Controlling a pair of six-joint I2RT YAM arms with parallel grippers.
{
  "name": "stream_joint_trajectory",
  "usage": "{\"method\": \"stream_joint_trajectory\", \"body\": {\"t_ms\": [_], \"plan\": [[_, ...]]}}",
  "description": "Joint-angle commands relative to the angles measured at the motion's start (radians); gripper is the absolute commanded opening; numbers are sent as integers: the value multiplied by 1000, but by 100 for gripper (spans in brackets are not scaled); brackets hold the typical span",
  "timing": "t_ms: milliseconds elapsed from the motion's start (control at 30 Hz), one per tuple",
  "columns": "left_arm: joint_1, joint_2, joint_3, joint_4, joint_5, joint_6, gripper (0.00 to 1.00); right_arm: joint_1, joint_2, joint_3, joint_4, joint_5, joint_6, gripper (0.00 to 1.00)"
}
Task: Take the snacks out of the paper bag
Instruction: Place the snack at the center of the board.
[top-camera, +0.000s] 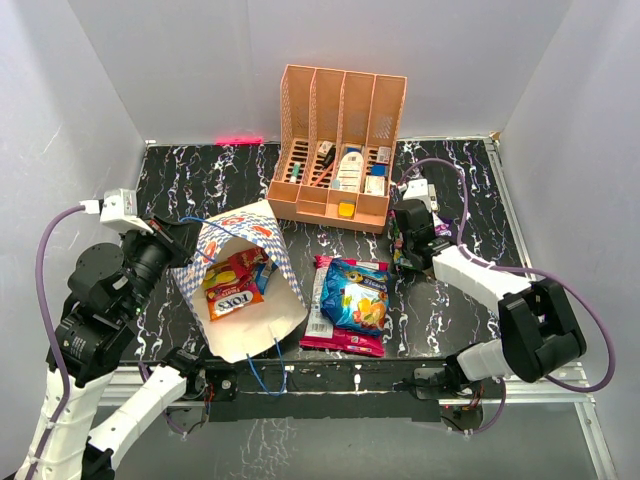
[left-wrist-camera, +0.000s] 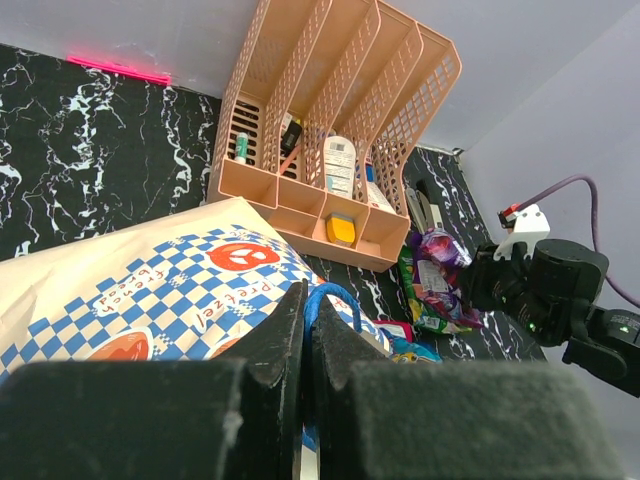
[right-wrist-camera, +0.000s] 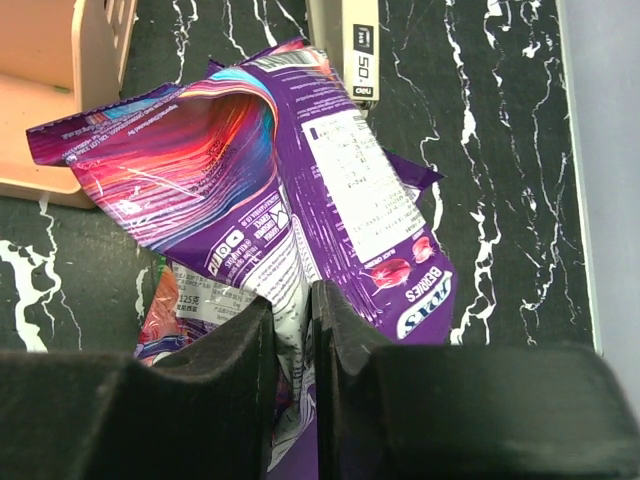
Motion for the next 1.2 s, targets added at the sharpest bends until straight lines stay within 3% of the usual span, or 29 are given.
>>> {"method": "stream_joint_trajectory", "body": {"t_ms": [0, 367, 633, 800, 967, 1067, 1167], "plan": [[1, -5, 6, 19, -3, 7, 0, -3, -7, -36, 20, -47, 52, 22], [1, 5, 9, 21, -2, 13, 0, -3, -75, -24, -4, -103, 55, 55], [1, 6, 3, 22, -1, 13, 0, -2, -211, 8, -25, -268, 23, 78], [1, 13, 2, 22, 1, 14, 0, -2, -330, -31, 75, -444, -33, 81], [1, 17, -3, 21, 11, -1, 0, 22, -415, -50, 176, -856, -112, 80], [1, 18, -5, 21, 20, -12, 0, 124, -438, -48, 233, -1056, -184, 79], [1, 20, -7, 21, 31, -21, 0, 336, -422, -30, 245, -1102, -329, 78]]}}
